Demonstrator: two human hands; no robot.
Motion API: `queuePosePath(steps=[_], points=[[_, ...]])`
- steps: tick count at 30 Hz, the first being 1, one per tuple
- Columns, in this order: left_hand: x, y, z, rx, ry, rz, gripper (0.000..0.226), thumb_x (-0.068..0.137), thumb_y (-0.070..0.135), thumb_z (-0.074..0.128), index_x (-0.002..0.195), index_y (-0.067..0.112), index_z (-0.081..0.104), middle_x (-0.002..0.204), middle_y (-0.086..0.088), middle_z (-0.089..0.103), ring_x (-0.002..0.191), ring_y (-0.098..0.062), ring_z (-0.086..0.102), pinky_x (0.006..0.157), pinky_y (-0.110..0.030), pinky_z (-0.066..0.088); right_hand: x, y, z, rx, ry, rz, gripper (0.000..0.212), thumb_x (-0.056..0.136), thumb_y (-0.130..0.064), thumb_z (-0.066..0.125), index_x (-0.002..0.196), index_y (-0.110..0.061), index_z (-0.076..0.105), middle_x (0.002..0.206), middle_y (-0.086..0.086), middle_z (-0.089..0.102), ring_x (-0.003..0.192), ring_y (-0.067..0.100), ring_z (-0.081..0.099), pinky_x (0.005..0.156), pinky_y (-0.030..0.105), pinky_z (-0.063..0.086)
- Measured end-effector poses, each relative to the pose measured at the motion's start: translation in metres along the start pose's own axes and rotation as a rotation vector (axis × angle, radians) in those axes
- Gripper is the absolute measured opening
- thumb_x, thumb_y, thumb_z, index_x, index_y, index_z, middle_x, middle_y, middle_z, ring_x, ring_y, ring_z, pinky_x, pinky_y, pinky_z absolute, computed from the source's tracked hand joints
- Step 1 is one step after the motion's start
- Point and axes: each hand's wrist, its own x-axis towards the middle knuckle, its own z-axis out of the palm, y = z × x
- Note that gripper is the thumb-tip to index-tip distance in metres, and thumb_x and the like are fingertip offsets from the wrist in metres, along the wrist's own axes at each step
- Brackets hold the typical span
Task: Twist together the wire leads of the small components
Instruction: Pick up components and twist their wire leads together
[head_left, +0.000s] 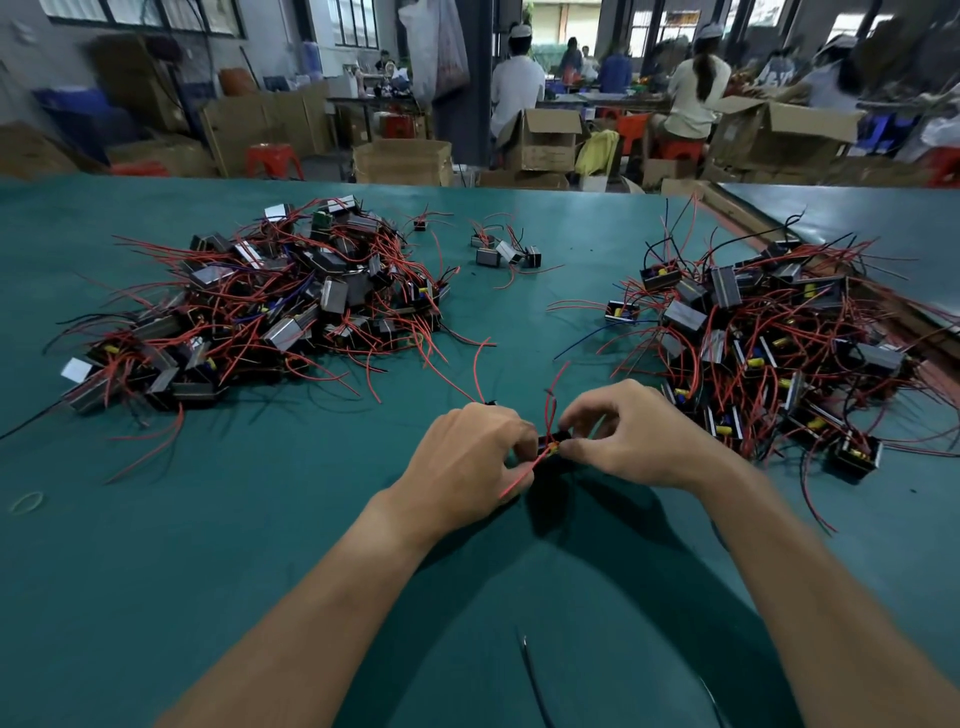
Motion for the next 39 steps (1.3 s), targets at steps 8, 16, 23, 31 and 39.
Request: queuePosePath(steps=[8, 16, 23, 31, 39], points=[[0.001, -0.001, 0.005, -0.062, 0.046, -0.04, 0.016, 0.082, 0.035, 0.069, 0.084, 0.021, 0.076, 0.08, 0.0, 0.071, 0.079, -0.024, 0.063, 0.066, -0.036, 0.05, 0.004, 0.001, 0.011, -0.025, 0.061, 0.022, 0.014, 0.069, -0.042, 0.084, 0.066, -0.04, 0.07, 0.067, -0.009, 0.065, 0.055, 0.003, 0.053, 0.056, 0.02, 0.041], [0.006, -0.003, 0.014, -0.263, 0.059, -0.184, 0.016, 0.078, 0.03, 0.078, 0.088, 0.024, 0.067, 0.068, 0.016, 0.062, 0.069, -0.011, 0.057, 0.071, -0.034, 0.051, 0.005, 0.0, 0.014, 0.081, -0.02, -0.006, 0.03, 0.077, -0.008, 0.076, 0.06, -0.029, 0.063, 0.053, -0.008, 0.057, 0.051, 0.007, 0.046, 0.054, 0.023, 0.037], [0.009, -0.005, 0.015, -0.187, 0.059, -0.157, 0.025, 0.081, 0.042, 0.073, 0.099, 0.025, 0.073, 0.093, 0.003, 0.067, 0.089, -0.021, 0.061, 0.078, -0.038, 0.05, 0.003, -0.001, 0.011, 0.113, 0.006, -0.003, 0.025, 0.078, -0.012, 0.079, 0.062, -0.026, 0.065, 0.055, -0.007, 0.062, 0.054, 0.012, 0.053, 0.057, 0.029, 0.045], [0.009, 0.002, 0.015, -0.178, 0.153, -0.192, 0.024, 0.073, 0.046, 0.073, 0.085, 0.025, 0.073, 0.063, 0.003, 0.059, 0.061, -0.021, 0.049, 0.057, -0.03, 0.044, 0.001, -0.007, 0.009, 0.032, 0.061, 0.082, 0.023, 0.077, -0.017, 0.08, 0.06, -0.025, 0.066, 0.05, -0.011, 0.056, 0.051, 0.008, 0.046, 0.054, 0.024, 0.036], [0.009, 0.002, 0.01, -0.194, 0.248, -0.211, 0.017, 0.069, 0.036, 0.075, 0.082, 0.025, 0.072, 0.06, -0.004, 0.062, 0.055, -0.02, 0.053, 0.055, -0.035, 0.047, 0.003, -0.006, 0.008, 0.141, 0.174, 0.096, 0.02, 0.078, -0.015, 0.081, 0.061, -0.018, 0.07, 0.058, -0.004, 0.065, 0.058, 0.013, 0.056, 0.057, 0.03, 0.047]])
